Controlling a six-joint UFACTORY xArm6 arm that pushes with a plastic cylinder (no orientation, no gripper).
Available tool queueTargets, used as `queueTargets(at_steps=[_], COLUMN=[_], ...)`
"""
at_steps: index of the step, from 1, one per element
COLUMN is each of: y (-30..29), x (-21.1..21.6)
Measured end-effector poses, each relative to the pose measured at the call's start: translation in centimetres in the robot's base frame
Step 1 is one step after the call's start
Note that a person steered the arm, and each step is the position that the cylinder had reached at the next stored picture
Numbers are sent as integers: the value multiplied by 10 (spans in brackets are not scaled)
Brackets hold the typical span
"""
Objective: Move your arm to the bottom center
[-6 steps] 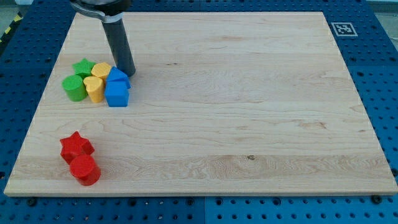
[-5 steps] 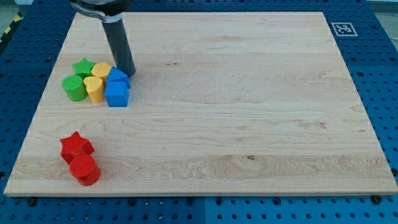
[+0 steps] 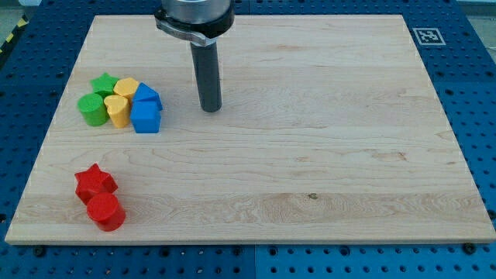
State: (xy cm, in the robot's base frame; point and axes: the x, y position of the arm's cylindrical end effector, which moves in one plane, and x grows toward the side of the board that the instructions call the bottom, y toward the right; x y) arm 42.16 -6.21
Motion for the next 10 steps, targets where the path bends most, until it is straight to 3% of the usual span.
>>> queueTargets(at_steps=[7,10], y=[0,19], x=[14,78])
